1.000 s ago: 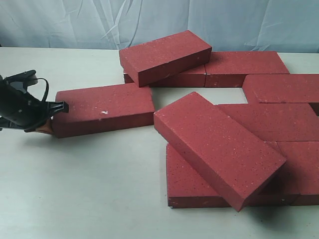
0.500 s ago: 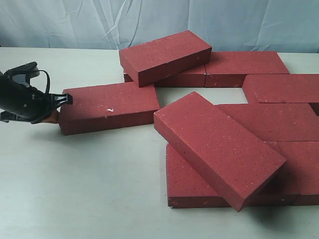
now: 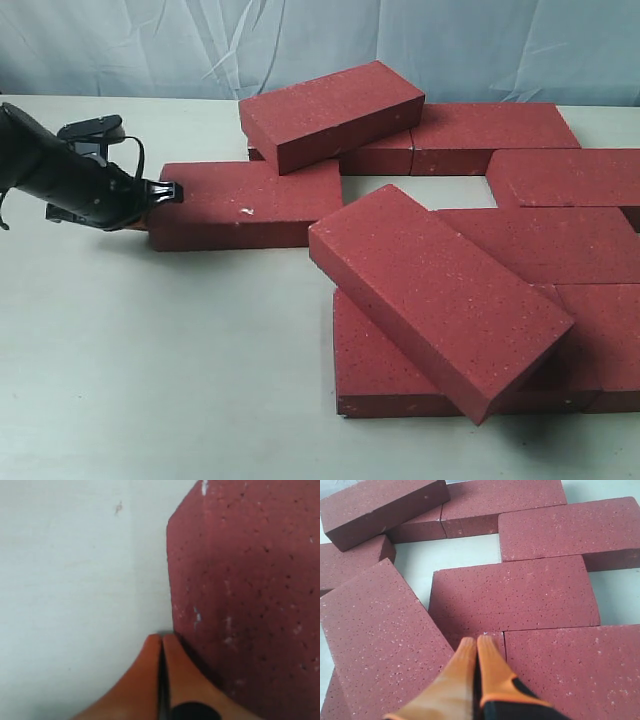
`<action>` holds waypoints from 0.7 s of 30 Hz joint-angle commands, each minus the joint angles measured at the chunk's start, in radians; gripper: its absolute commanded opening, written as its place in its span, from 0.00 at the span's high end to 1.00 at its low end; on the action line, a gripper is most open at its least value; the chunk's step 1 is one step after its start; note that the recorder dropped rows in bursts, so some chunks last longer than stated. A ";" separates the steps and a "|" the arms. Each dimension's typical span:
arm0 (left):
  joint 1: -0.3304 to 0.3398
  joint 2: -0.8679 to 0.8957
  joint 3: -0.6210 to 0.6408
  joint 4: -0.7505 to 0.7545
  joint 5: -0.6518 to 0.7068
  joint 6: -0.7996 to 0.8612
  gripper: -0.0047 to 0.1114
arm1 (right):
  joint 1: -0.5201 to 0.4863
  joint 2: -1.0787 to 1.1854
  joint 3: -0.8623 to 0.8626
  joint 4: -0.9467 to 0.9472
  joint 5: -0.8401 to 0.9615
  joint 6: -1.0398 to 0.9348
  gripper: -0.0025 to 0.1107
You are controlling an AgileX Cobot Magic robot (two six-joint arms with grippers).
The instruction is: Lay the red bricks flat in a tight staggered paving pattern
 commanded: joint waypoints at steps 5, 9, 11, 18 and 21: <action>-0.022 0.044 -0.054 -0.035 0.051 0.027 0.96 | -0.003 0.005 0.005 0.002 -0.004 -0.007 0.98; -0.022 0.044 -0.059 -0.079 0.060 0.049 0.96 | -0.003 0.005 0.005 0.005 -0.004 -0.007 0.98; -0.028 0.044 -0.059 -0.092 0.060 0.074 0.96 | -0.003 0.005 0.005 0.005 -0.004 -0.007 0.98; -0.070 0.060 -0.074 -0.098 0.052 0.092 0.96 | -0.003 0.005 0.005 0.007 -0.004 -0.007 0.98; -0.073 0.060 -0.082 -0.033 0.054 0.090 0.96 | -0.003 0.005 0.005 0.007 -0.004 -0.007 0.98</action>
